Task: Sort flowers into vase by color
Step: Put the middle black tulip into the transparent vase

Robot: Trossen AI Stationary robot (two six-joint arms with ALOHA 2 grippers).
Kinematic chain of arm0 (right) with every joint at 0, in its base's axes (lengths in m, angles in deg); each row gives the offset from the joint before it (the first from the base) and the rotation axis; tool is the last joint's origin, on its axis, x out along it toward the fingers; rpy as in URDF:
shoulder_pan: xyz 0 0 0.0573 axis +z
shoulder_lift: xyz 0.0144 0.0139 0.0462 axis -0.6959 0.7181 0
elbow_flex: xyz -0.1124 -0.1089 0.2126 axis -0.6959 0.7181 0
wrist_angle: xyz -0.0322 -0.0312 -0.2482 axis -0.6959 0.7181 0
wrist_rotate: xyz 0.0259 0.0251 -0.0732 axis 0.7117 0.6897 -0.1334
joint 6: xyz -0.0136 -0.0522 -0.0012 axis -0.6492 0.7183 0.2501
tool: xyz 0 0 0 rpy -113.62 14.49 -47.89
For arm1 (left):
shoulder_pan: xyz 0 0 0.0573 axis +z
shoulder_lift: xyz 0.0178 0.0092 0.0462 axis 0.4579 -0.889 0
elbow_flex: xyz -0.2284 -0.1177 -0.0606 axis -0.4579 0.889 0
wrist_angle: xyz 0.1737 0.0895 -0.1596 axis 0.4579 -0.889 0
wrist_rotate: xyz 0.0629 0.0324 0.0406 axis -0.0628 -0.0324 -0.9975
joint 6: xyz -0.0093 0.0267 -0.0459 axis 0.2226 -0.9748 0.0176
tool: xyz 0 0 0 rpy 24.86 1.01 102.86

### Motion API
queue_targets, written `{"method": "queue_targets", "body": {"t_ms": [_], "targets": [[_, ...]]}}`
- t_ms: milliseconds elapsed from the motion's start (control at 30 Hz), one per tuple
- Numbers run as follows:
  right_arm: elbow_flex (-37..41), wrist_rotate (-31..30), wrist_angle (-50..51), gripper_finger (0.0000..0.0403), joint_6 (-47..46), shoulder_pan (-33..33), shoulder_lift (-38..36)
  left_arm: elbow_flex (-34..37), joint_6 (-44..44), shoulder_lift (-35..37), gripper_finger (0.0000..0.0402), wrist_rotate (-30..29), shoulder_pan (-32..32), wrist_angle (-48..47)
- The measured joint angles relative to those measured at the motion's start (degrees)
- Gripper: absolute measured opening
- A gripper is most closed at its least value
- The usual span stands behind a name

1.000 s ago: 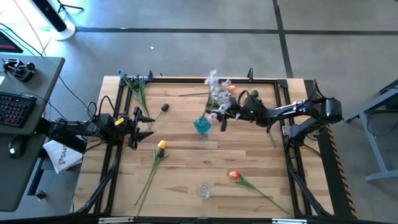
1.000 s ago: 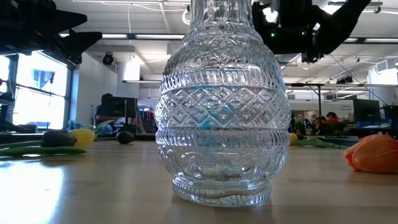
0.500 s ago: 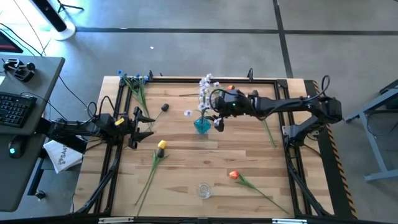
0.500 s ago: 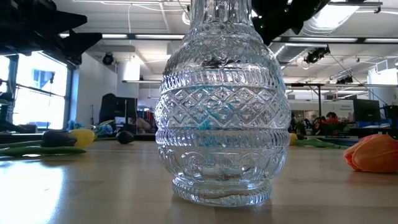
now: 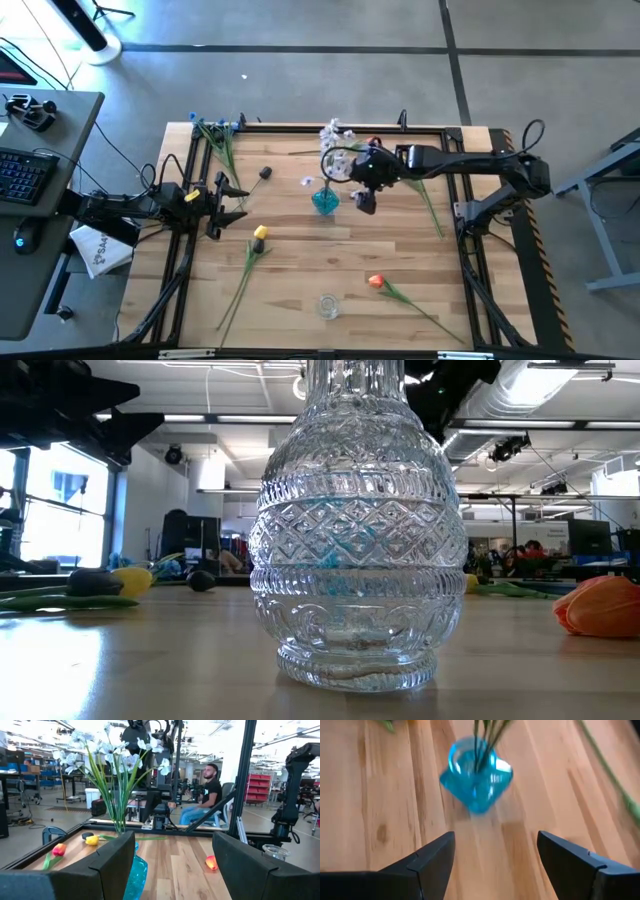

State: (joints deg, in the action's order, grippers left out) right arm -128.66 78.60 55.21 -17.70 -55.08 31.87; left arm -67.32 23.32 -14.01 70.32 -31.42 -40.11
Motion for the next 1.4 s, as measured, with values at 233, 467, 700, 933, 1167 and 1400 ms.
{"method": "queue_targets", "body": {"t_ms": [233, 467, 700, 933, 1167, 1400], "targets": [[-0.02, -5.60, 9.83, 0.0279, -4.81, 0.15, -5.38, 0.00, 0.00, -0.02, 0.0254, -0.04, 0.00, -0.04], [0.82, -15.00, 20.60, 0.0279, -13.79, 0.13, -12.97, 0.00, -0.04, 0.00, 0.0254, -0.09, -0.01, -0.04], [10.24, -15.12, 21.69, 0.0279, -22.60, 0.13, -19.96, 0.00, -0.05, -0.01, 0.0254, -0.55, -0.01, -2.22], [24.48, -14.92, 20.40, 0.0279, -37.83, 0.41, -25.76, 0.00, 1.12, 0.00, 0.0254, -8.04, 0.00, -5.36], [35.94, -15.10, 5.16, 0.0279, -48.84, 5.14, -27.09, -0.32, 8.22, -0.50, 0.0254, -26.50, 0.07, -6.52], [43.36, -19.77, -16.52, 0.0279, -47.25, 8.93, -26.95, -4.37, 16.24, -2.64, 0.0254, -38.82, 0.07, -13.77]]}}
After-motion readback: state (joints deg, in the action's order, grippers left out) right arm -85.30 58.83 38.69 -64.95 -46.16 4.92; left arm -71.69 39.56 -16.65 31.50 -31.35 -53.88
